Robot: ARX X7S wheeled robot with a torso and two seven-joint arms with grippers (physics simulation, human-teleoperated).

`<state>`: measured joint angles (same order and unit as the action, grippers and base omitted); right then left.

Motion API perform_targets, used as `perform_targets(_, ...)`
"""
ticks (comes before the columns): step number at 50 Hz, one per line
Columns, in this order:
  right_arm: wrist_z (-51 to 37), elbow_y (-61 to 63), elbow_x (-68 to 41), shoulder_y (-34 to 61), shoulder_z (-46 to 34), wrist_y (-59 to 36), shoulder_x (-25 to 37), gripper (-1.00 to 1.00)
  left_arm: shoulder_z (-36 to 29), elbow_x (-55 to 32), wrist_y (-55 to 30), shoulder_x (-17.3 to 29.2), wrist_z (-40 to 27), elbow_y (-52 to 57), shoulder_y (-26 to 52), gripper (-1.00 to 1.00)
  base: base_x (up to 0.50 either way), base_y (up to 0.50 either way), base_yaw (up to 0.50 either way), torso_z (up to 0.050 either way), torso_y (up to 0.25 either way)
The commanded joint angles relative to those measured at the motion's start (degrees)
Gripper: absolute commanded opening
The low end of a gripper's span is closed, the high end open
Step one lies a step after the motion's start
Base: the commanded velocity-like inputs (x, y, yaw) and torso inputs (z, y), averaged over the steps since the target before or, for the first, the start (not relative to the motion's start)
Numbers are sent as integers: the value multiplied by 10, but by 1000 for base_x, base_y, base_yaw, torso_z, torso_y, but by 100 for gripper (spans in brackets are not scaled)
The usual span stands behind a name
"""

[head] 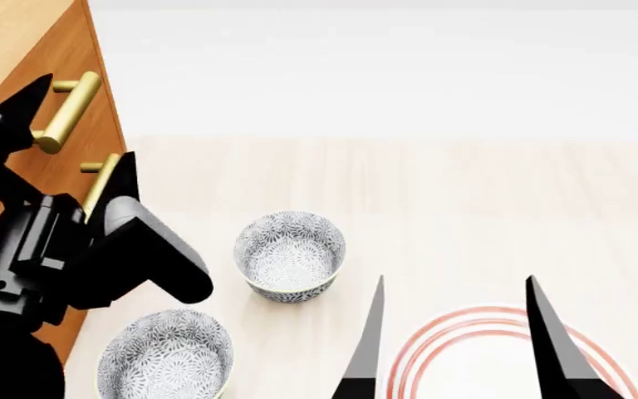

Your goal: Open the top drawer of the cabinet.

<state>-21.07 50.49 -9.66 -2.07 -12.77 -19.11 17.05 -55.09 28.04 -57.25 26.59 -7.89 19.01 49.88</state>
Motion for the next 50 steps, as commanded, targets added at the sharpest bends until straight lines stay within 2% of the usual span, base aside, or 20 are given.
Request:
perform_targets(1, -5, 1, -5, 1, 0, 1, 4, 100, -32, 8, -33, -11, 38, -63, 33, 100, 0, 0, 0, 0, 0)
perform_targets(25, -12, -2, -15, 2, -2, 7, 13, 100, -47, -8, -45, -38, 83, -170, 94, 100, 0, 0, 0, 0, 0)
perform_targets(50, -19, -6, -18, 5, -11, 9, 19, 100, -98, 6, -51, -59, 112, -278, 145, 100, 0, 0, 0, 0, 0)
